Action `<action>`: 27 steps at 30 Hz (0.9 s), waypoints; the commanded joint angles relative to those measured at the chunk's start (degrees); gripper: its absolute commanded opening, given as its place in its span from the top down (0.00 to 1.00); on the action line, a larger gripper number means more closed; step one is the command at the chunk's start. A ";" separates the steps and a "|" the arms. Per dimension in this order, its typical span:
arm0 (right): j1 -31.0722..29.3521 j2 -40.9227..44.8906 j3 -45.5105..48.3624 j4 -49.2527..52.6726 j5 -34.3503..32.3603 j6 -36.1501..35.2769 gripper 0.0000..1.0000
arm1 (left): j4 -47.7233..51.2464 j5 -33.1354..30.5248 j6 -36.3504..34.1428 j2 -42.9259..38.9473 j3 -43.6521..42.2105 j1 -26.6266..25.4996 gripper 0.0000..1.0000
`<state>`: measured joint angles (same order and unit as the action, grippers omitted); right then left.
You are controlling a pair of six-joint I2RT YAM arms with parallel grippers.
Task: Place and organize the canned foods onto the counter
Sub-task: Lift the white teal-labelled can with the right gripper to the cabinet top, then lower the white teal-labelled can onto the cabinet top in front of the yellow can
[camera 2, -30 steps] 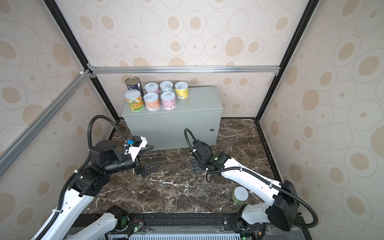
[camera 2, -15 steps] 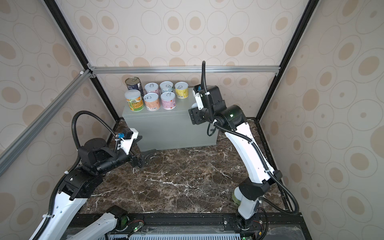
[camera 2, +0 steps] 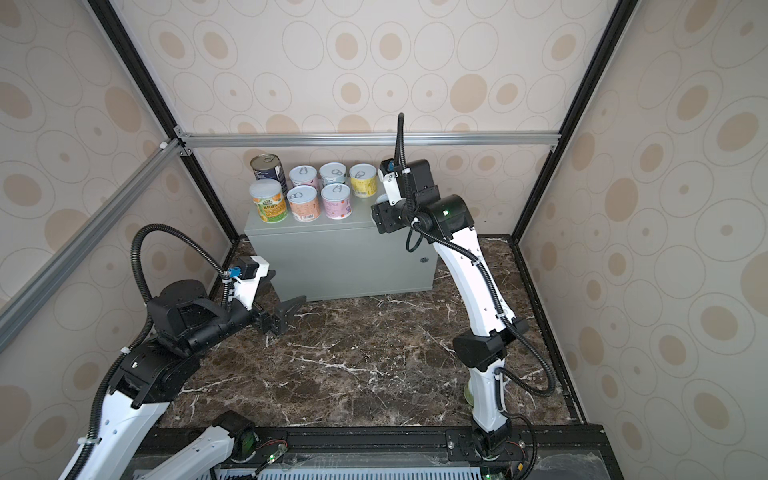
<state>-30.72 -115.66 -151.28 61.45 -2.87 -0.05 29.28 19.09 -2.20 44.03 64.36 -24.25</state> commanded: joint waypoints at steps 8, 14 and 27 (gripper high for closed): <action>0.57 -3.84 -1.16 -9.31 2.41 1.46 0.28 | -1.58 0.22 -0.44 -0.31 3.17 -0.17 0.02; 0.65 -5.91 -1.12 -10.90 2.62 2.02 0.25 | -2.36 0.30 -0.22 0.66 4.45 -0.14 0.02; 0.76 -3.18 0.59 -13.28 1.29 -0.06 0.24 | -4.99 0.76 1.45 2.29 4.37 -0.17 0.02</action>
<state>-30.28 -120.46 -151.30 47.86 -1.04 0.99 26.22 19.16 -1.32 46.26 66.89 -24.25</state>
